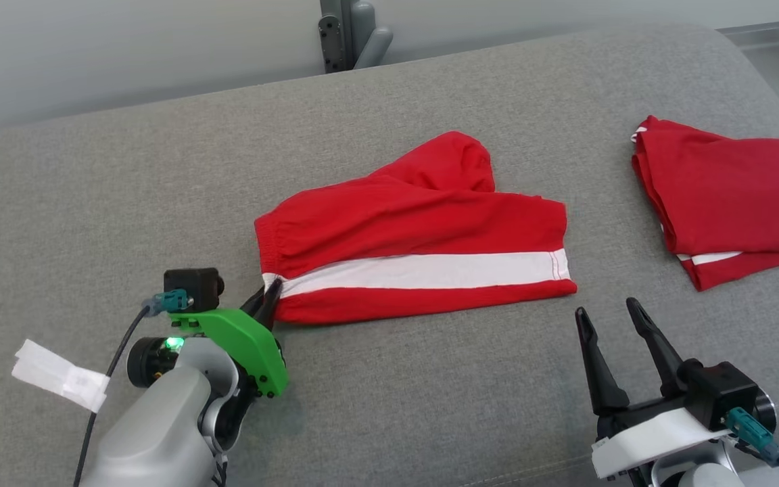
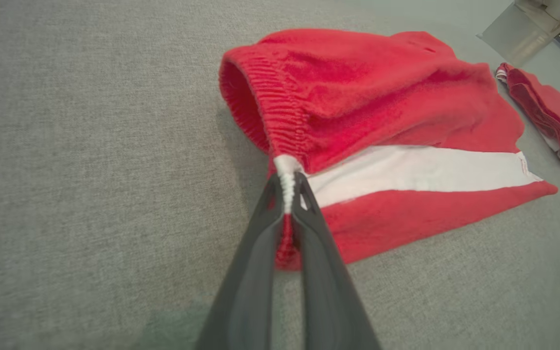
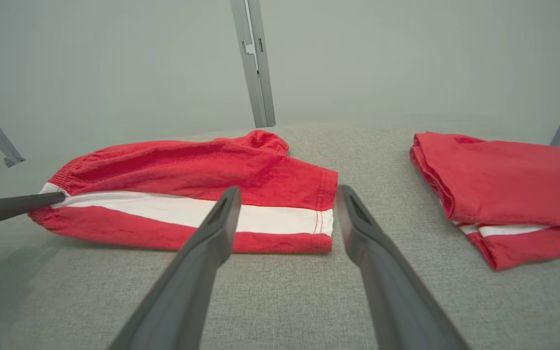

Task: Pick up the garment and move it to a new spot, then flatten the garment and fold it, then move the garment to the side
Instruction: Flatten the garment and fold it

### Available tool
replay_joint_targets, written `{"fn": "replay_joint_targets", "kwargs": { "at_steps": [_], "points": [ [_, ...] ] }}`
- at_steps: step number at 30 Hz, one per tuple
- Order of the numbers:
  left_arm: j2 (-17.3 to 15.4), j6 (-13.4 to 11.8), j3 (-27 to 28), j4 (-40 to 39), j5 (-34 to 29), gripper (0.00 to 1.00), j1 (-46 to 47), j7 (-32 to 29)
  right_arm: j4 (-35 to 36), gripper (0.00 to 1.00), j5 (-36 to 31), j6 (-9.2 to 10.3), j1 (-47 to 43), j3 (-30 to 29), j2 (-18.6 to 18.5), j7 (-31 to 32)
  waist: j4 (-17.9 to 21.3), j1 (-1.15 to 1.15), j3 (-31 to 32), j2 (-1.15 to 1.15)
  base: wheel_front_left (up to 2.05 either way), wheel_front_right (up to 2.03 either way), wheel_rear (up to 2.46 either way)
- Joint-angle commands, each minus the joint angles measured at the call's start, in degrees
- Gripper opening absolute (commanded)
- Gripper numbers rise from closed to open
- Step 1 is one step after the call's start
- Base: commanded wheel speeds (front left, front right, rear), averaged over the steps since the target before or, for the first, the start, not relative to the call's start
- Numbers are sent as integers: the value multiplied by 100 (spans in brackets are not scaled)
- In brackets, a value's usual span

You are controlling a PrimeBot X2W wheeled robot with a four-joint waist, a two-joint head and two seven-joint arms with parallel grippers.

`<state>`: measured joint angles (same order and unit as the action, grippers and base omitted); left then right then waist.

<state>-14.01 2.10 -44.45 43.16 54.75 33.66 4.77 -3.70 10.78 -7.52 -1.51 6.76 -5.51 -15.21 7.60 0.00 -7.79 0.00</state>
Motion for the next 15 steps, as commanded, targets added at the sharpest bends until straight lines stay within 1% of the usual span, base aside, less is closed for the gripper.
{"fn": "replay_joint_targets", "kwargs": {
  "at_steps": [1,6,9,12,15],
  "points": [
    [-26,20,38,72,-20,0,-141,179,-148,100,138,7,105,68,-81,1,-142,0,-36,0,0,0,0],
    [11,1,38,187,-78,0,-246,504,-486,100,486,7,266,120,-141,1,-228,0,-5,0,0,0,0],
    [45,-30,104,246,-34,0,-312,668,-949,100,843,7,479,21,-162,1,-273,0,10,0,0,0,0],
    [19,-20,142,277,-23,0,-364,756,-1680,100,1145,6,885,252,-257,2,-300,0,8,0,0,0,0],
    [12,0,159,286,6,0,-375,784,-2515,100,1452,7,1488,525,-364,0,-329,0,-15,0,0,0,0]
  ]
}}
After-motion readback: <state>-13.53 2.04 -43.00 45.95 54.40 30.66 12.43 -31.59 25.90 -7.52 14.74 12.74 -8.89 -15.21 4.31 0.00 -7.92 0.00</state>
